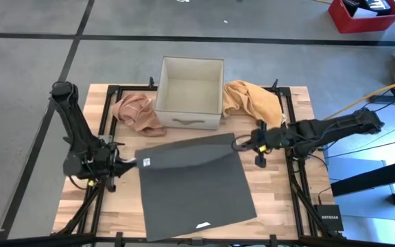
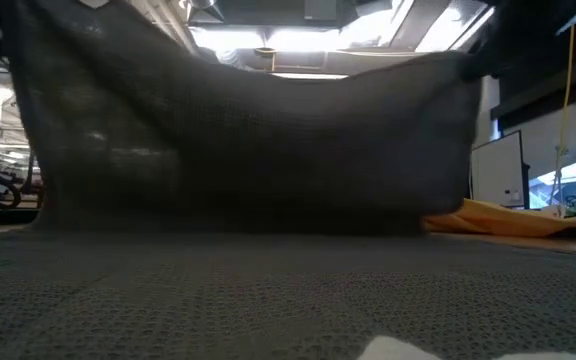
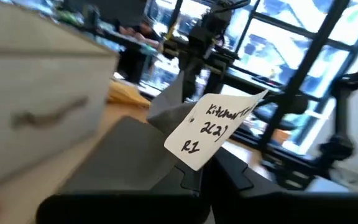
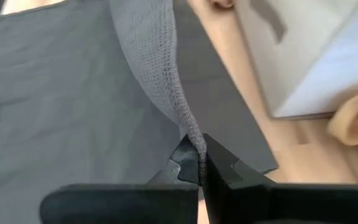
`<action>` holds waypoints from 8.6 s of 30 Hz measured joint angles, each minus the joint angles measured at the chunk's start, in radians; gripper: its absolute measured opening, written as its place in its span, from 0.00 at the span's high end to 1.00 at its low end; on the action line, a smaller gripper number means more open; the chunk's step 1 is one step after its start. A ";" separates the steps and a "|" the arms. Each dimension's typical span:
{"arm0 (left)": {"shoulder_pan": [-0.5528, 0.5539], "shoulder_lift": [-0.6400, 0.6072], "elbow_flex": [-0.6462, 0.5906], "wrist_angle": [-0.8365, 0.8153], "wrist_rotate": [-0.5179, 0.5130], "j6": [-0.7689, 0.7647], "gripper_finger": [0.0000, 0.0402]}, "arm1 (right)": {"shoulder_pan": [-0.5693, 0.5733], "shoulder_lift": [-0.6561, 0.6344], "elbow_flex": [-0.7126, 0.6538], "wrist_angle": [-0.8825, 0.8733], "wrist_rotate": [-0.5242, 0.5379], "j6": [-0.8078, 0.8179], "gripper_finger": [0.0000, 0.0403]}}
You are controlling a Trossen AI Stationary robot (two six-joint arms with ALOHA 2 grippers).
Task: Fold towel
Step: Fold the dark gray towel
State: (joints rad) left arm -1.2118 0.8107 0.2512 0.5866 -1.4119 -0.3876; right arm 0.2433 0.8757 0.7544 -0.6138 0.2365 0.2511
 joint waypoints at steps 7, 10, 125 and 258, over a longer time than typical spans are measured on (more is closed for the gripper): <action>-0.005 0.174 0.037 -0.003 0.017 -0.135 0.99 | 0.212 0.008 -0.030 -0.025 0.071 0.153 0.99; 0.017 0.241 0.110 -0.002 0.018 -0.042 0.99 | 0.292 0.008 -0.064 -0.019 0.121 0.216 0.99; 0.385 0.857 0.702 -0.892 1.200 -0.741 0.72 | 0.631 0.562 -0.034 0.483 0.013 0.431 0.59; 0.232 1.281 1.216 -1.555 1.180 -0.580 0.71 | 0.721 0.876 0.345 0.304 0.023 0.483 0.59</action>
State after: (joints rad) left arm -0.9794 2.0918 1.4677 -0.9688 -0.2321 -0.9676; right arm 0.9646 1.7515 1.0996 -0.3096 0.2592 0.7345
